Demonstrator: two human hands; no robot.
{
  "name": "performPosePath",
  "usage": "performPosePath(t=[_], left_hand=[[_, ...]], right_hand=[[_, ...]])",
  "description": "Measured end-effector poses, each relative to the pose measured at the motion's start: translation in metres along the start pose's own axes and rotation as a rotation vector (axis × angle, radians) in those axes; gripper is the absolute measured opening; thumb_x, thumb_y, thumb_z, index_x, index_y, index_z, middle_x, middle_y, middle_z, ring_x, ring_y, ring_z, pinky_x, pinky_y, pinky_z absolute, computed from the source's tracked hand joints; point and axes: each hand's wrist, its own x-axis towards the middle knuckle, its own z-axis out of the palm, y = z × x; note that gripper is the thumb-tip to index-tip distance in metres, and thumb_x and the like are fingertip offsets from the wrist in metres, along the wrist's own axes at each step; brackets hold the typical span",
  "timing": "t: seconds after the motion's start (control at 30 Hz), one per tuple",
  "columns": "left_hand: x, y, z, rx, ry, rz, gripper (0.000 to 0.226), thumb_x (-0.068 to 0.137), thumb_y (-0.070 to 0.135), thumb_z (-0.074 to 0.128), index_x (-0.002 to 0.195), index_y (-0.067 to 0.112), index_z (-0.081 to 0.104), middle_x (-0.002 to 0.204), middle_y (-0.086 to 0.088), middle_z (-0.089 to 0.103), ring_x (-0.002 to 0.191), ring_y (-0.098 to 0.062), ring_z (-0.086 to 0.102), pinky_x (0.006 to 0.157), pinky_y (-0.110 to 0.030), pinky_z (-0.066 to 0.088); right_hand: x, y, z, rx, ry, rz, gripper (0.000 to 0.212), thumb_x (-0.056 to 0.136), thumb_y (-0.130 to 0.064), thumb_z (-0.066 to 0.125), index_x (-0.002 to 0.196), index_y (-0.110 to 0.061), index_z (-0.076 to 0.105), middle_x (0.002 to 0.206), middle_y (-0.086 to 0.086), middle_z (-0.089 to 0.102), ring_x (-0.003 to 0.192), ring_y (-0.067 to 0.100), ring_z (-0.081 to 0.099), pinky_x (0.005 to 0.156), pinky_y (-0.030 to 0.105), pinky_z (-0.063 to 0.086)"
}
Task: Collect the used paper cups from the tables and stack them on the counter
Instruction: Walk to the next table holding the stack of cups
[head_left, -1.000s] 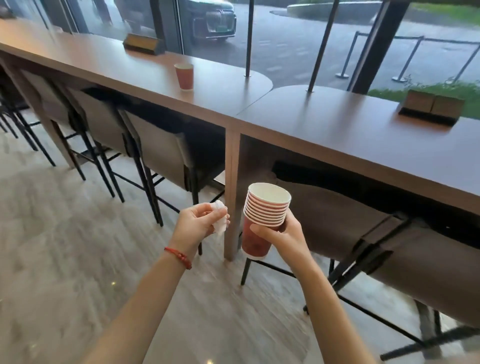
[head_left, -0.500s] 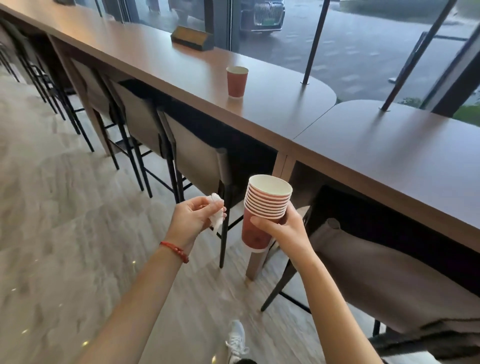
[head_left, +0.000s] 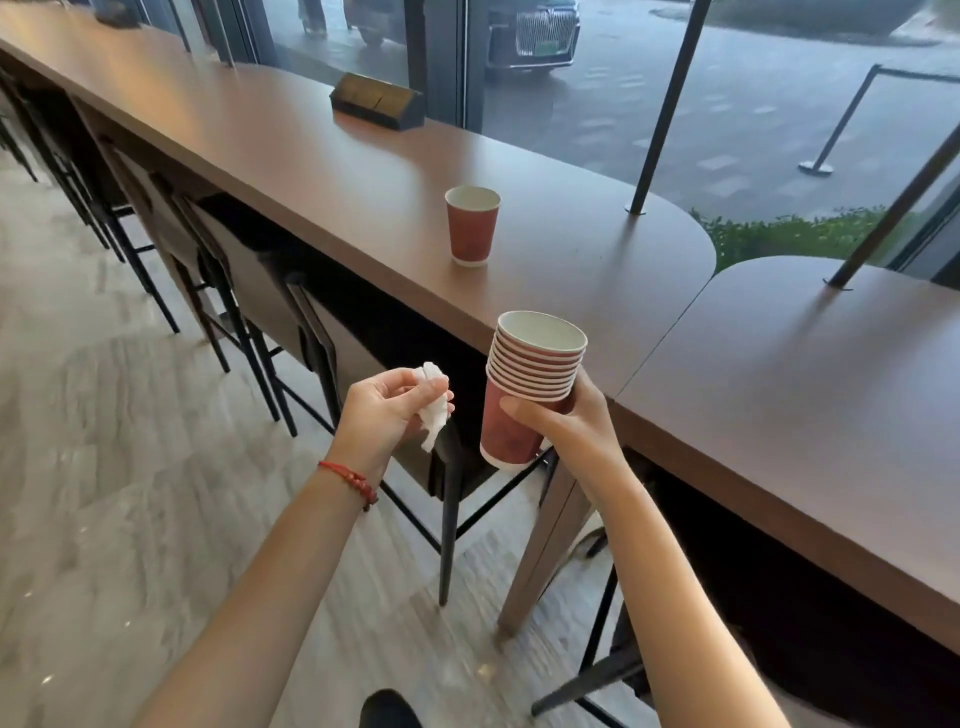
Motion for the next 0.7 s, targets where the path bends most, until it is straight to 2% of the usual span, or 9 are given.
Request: performPosePath(t=[0.07, 0.17, 0.27, 0.37, 0.47, 0.6, 0.7], left_hand=[[0.022, 0.006, -0.001, -0.009, -0.003, -0.003, 0.035, 0.061, 0.03, 0.075, 0.083, 0.003, 0.068, 0.071, -0.002, 0.073, 0.069, -0.016, 0.07, 0.062, -0.022, 0.054], [0.06, 0.017, -0.002, -0.035, -0.019, 0.014, 0.02, 0.072, 0.018, 0.073, 0.082, 0.002, 0.066, 0.068, -0.002, 0.072, 0.066, -0.015, 0.069, 0.061, -0.022, 0.055], [0.096, 0.029, -0.005, -0.085, -0.075, 0.027, 0.027, 0.068, 0.02, 0.073, 0.084, 0.001, 0.065, 0.067, -0.002, 0.072, 0.065, -0.015, 0.069, 0.059, -0.019, 0.053], [0.131, 0.041, -0.011, -0.106, -0.136, 0.027, 0.023, 0.06, 0.023, 0.075, 0.076, 0.008, 0.068, 0.07, -0.003, 0.072, 0.068, -0.015, 0.07, 0.062, -0.021, 0.054], [0.163, 0.055, -0.02, -0.106, -0.177, 0.043, 0.012, 0.058, 0.025, 0.077, 0.064, 0.016, 0.071, 0.073, -0.003, 0.073, 0.07, -0.016, 0.07, 0.063, -0.024, 0.056], [0.197, 0.066, -0.029, -0.051, -0.227, 0.038, 0.022, 0.058, 0.03, 0.077, 0.073, 0.015, 0.07, 0.074, -0.003, 0.073, 0.074, -0.019, 0.069, 0.068, -0.027, 0.056], [0.214, 0.068, -0.029, -0.057, -0.251, 0.019, 0.016, 0.06, 0.027, 0.077, 0.069, 0.016, 0.069, 0.075, -0.002, 0.072, 0.072, -0.017, 0.069, 0.068, -0.027, 0.057]], right_hand=[[0.022, -0.002, 0.004, -0.007, 0.003, -0.008, 0.061, 0.064, -0.021, 0.083, 0.119, -0.015, 0.056, 0.106, -0.001, 0.069, 0.099, 0.011, 0.065, 0.076, 0.021, 0.054], [0.057, -0.008, 0.013, -0.008, 0.009, -0.024, 0.063, 0.061, -0.024, 0.081, 0.118, -0.016, 0.055, 0.107, 0.002, 0.068, 0.1, 0.014, 0.065, 0.081, 0.027, 0.056], [0.092, -0.015, 0.022, -0.009, 0.044, -0.062, 0.061, 0.063, -0.016, 0.082, 0.118, -0.012, 0.055, 0.107, 0.006, 0.068, 0.101, 0.02, 0.065, 0.081, 0.032, 0.056], [0.126, -0.025, 0.029, -0.014, 0.1, -0.102, 0.055, 0.067, -0.005, 0.08, 0.116, -0.007, 0.056, 0.102, 0.005, 0.068, 0.096, 0.017, 0.066, 0.076, 0.024, 0.054], [0.158, -0.043, 0.038, -0.033, 0.14, -0.129, 0.053, 0.07, -0.002, 0.078, 0.117, -0.005, 0.054, 0.103, 0.005, 0.066, 0.095, 0.015, 0.065, 0.077, 0.022, 0.054], [0.194, -0.064, 0.046, -0.044, 0.19, -0.159, 0.047, 0.071, 0.0, 0.077, 0.111, -0.012, 0.055, 0.096, -0.006, 0.066, 0.083, -0.005, 0.065, 0.07, 0.012, 0.051], [0.215, -0.075, 0.047, -0.048, 0.229, -0.176, 0.051, 0.071, -0.003, 0.077, 0.116, -0.007, 0.055, 0.1, -0.002, 0.066, 0.086, -0.002, 0.065, 0.07, 0.011, 0.051]])
